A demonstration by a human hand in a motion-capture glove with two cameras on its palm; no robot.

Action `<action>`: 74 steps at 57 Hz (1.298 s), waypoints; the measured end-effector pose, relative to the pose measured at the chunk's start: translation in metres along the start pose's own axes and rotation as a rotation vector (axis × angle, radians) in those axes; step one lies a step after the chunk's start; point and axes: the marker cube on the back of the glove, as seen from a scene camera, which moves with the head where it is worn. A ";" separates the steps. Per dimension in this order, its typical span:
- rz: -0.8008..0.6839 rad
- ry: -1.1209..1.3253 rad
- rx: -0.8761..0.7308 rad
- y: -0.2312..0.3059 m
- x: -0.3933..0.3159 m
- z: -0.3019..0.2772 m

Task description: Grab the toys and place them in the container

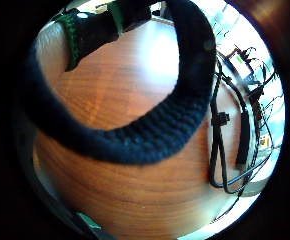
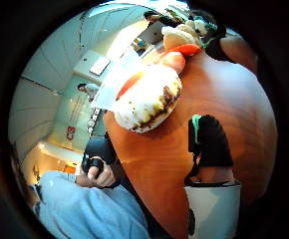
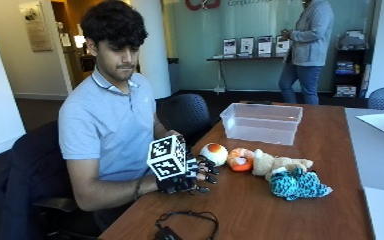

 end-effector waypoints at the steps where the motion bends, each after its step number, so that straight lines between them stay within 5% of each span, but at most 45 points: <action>1: 0.001 0.003 0.001 0.000 0.000 0.000; 20: -0.108 -0.102 -0.051 -0.014 -0.042 -0.017; 42: -0.412 0.255 -0.502 -0.064 -0.115 0.030; 57: -0.465 -0.062 -0.080 -0.079 -0.143 -0.010; 74: -0.646 -0.041 -0.059 -0.191 -0.254 -0.108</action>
